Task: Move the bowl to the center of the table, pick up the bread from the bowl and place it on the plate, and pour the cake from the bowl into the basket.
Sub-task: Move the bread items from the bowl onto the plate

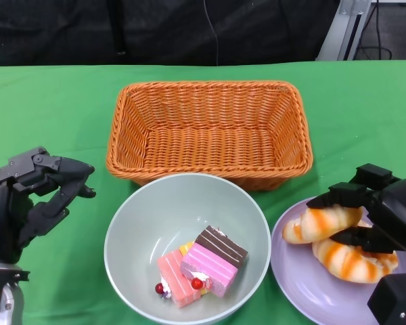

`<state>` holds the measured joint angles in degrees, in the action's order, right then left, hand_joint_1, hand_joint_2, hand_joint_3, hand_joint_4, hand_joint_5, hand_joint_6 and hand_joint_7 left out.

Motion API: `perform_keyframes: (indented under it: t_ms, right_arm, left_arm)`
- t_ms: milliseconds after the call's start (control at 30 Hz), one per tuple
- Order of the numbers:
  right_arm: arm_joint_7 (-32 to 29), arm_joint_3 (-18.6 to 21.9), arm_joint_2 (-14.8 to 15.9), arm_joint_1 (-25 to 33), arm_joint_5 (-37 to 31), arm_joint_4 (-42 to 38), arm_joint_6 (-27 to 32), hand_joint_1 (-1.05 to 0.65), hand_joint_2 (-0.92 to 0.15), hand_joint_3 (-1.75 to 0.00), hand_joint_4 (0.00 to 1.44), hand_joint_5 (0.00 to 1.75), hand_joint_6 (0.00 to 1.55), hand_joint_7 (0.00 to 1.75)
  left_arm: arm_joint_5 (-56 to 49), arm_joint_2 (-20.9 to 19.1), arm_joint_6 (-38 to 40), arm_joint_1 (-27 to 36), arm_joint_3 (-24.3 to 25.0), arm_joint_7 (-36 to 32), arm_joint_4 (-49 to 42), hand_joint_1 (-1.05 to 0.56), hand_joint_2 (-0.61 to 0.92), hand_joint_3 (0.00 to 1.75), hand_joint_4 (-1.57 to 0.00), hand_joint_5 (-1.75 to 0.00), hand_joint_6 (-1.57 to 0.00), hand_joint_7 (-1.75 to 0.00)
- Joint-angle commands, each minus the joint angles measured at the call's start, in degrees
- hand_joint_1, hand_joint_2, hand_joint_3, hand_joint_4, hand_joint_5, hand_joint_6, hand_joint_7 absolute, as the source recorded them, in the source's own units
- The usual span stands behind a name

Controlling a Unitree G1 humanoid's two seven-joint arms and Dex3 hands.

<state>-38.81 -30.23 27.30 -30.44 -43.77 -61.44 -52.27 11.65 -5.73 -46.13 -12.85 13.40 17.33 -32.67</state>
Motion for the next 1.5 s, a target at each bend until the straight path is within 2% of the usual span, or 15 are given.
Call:
perform_keyframes:
  t_ms: [33, 67, 100, 133, 200, 267, 400, 433, 533, 633, 733, 800, 1000, 1233, 1500]
  right_arm:
    - [-1.26, -0.35, 1.15, 2.73, -1.42, -0.26, 1.49, -0.40, -0.82, -0.01, 0.69, 1.16, 0.95, 0.48]
    - [-2.15, -0.34, 1.18, 2.95, -1.55, 0.20, 1.51, -0.42, -0.82, -0.01, 0.67, 1.20, 0.88, 0.60]
    - [-2.76, -0.33, 1.27, 3.13, -1.60, 0.63, 1.43, -0.49, -0.83, -0.01, 0.59, 1.23, 0.75, 0.77]
    - [-3.39, -0.29, 1.32, 3.31, -1.59, 0.95, 1.12, -0.52, -0.84, -0.01, 0.55, 1.23, 0.68, 0.84]
    - [-4.66, -0.41, 1.53, 3.45, -1.99, 1.42, 0.54, -0.55, -0.85, -0.01, 0.55, 1.14, 0.64, 0.85]
    - [-6.05, -0.59, 1.77, 3.47, -2.69, 1.76, -0.06, -0.59, -0.88, -0.01, 0.52, 1.06, 0.62, 0.76]
    - [-8.28, -0.50, 1.73, 3.56, -3.43, 1.88, -1.23, -0.62, -0.91, 0.00, 0.51, 0.96, 0.68, 0.53]
    - [-8.93, -0.45, 1.63, 3.63, -3.49, 1.82, -1.53, -0.64, -0.92, -0.02, 0.52, 0.92, 0.71, 0.38]
    - [-9.94, -0.28, 1.44, 3.80, -3.39, 1.73, -2.24, -0.65, -0.92, -0.05, 0.52, 0.87, 0.74, 0.20]
    - [-10.55, -0.37, 1.59, 3.73, -3.93, 1.68, -2.99, -0.66, -0.92, -0.09, 0.50, 0.83, 0.72, 0.11]
    - [-7.76, -0.30, 2.09, 3.69, -3.15, 1.51, -4.91, -0.71, -0.92, -0.17, 0.45, 0.75, 0.65, 0.03]
    - [-5.81, -0.01, 2.41, 3.85, -2.38, 1.55, -6.44, -0.74, -0.92, -0.22, 0.42, 0.70, 0.60, 0.01]
    - [-1.73, 2.21, 3.39, 5.89, 0.34, 3.96, -9.47, -0.87, -0.92, -0.31, 0.48, 0.33, 0.50, 0.00]
    - [1.76, 5.67, 4.14, 8.48, 2.28, 8.34, -9.95, -1.01, -0.92, -0.44, 0.48, 0.21, 0.43, 0.00]
    - [4.97, 9.42, 3.79, 10.59, 4.30, 11.82, -9.42, -1.05, -0.92, -0.46, 0.48, 0.18, 0.37, 0.00]
  left_arm:
    - [1.15, -0.80, 0.97, -0.23, 0.37, -0.33, 0.64, -0.18, 0.92, 0.29, -0.91, -1.18, -1.03, -0.78]
    - [1.31, -0.83, 0.93, -0.26, 0.40, -0.15, 0.56, -0.18, 0.92, 0.29, -0.91, -1.18, -1.03, -0.78]
    - [1.25, -0.87, 0.71, -0.31, 0.44, -0.16, 0.40, -0.18, 0.92, 0.30, -0.91, -1.18, -1.03, -0.79]
    - [0.83, -0.95, 0.33, -0.34, 0.48, -0.46, 0.19, -0.18, 0.92, 0.30, -0.91, -1.18, -1.02, -0.79]
    - [0.63, -0.94, 0.29, -0.31, 0.52, -0.69, 0.18, -0.18, 0.92, 0.30, -0.91, -1.18, -1.02, -0.81]
    - [0.91, -0.82, 0.73, -0.22, 0.51, -0.57, 0.46, -0.18, 0.92, 0.31, -0.91, -1.19, -1.01, -0.82]
    - [0.53, -0.79, 0.91, -0.15, 0.57, -1.05, 0.69, -0.18, 0.92, 0.31, -0.90, -1.20, -0.99, -0.86]
    - [0.71, -0.77, 0.96, -0.19, 0.63, -0.97, 0.69, -0.18, 0.92, 0.31, -0.90, -1.22, -0.98, -0.89]
    - [1.54, -0.70, 1.09, -0.34, 0.81, -0.49, 0.67, -0.17, 0.91, 0.31, -0.89, -1.23, -0.97, -0.92]
    - [2.50, -0.85, 1.13, -0.60, 0.91, 0.18, 0.30, -0.17, 0.92, 0.32, -0.89, -1.24, -0.95, -0.93]
    - [2.72, -1.17, 0.88, -0.72, 0.83, 0.46, -0.18, -0.17, 0.92, 0.32, -0.88, -1.24, -0.95, -0.93]
    - [2.77, -1.26, 0.68, -0.74, 0.81, 0.60, -0.33, -0.17, 0.92, 0.32, -0.89, -1.23, -0.95, -0.92]
    - [2.63, -1.23, 0.90, -0.63, 0.82, 0.28, -0.15, -0.17, 0.92, 0.30, -0.90, -1.21, -0.96, -0.90]
    - [2.34, -1.19, 0.63, -0.62, 0.73, 0.18, -0.23, -0.18, 0.92, 0.31, -0.90, -1.21, -0.97, -0.90]
    - [1.66, -1.23, 0.71, -0.72, 0.54, -0.11, -0.56, -0.18, 0.92, 0.31, -0.89, -1.22, -0.96, -0.92]
